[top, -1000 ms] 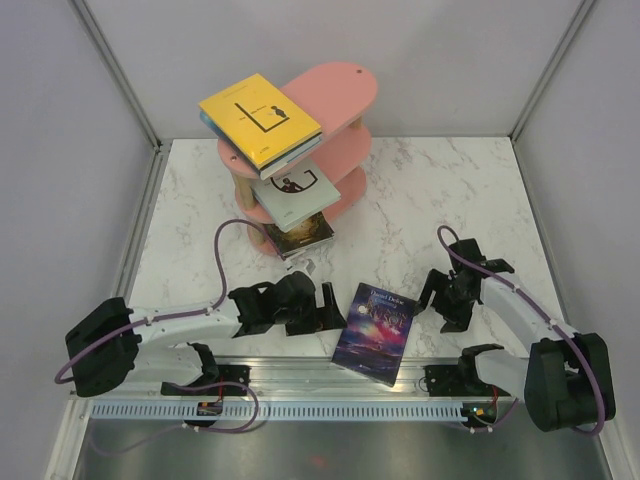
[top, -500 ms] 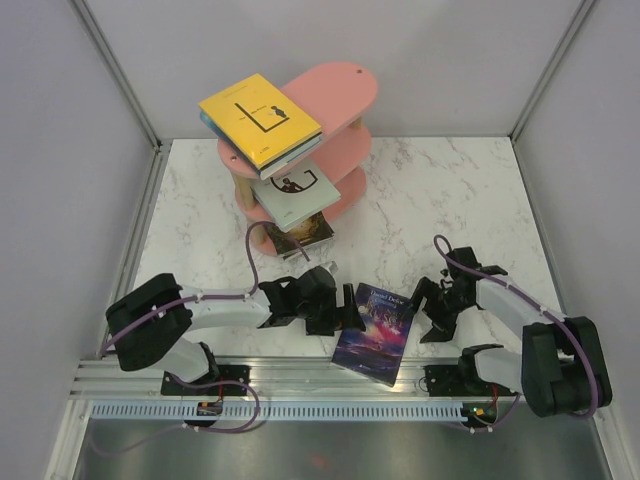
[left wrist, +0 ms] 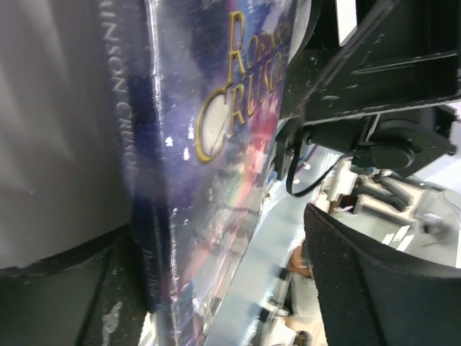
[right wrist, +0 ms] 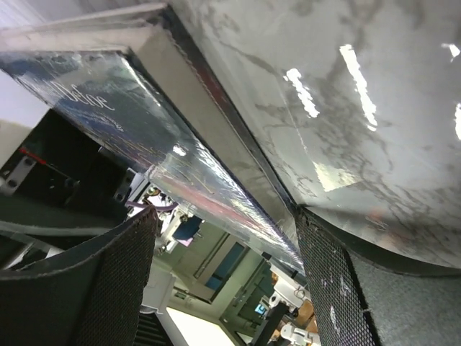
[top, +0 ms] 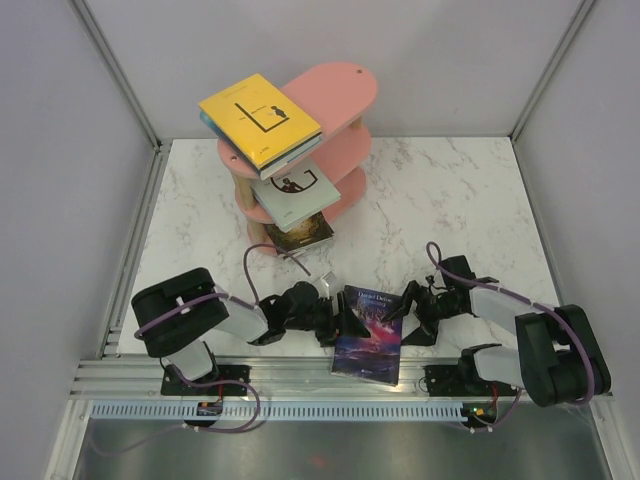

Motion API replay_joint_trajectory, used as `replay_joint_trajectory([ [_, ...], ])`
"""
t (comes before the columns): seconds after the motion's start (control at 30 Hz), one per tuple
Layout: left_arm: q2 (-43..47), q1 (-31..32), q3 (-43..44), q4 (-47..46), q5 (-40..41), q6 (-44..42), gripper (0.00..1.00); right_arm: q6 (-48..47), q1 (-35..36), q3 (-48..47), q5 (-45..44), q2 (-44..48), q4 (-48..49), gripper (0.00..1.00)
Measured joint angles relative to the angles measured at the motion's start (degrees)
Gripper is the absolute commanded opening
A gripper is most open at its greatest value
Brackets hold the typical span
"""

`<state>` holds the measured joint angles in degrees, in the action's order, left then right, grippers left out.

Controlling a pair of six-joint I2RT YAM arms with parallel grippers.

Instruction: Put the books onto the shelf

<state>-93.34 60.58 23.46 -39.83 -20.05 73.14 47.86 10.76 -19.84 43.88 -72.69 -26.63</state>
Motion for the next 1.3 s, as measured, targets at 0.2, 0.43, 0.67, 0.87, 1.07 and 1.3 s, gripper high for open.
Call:
replay_joint_trajectory([
  [0.2,-0.7,0.6,-4.2,-4.8,-0.1,3.1,0.26,-0.2,0.3,0.4,1.2,-0.2,1.9,0.82],
  [0.43,1.4,1.7,-3.6,-8.1,0.3,3.9,0.02,0.4,0.5,0.8,0.8,3.1,2.1,0.83],
  [0.67,7.6,3.2,-3.8,-1.0,6.8,5.8,0.02,0.2,1.4,-2.1,-1.6,6.1,1.9,0.83],
  [0.87,24.5,3.4,-4.3,15.0,14.8,7.1,0.02,1.6,1.6,-5.3,-1.9,6.3,2.5,0.85],
  [1.07,40.3,3.6,-2.0,35.4,22.2,7.4,0.02,21.2,7.1,-0.5,1.3,8.9,22.4,0.96],
  [1.3,48.4,3.6,0.1,50.4,26.0,7.5,0.02,23.3,12.6,-17.9,-2.8,14.5,15.2,0.98],
])
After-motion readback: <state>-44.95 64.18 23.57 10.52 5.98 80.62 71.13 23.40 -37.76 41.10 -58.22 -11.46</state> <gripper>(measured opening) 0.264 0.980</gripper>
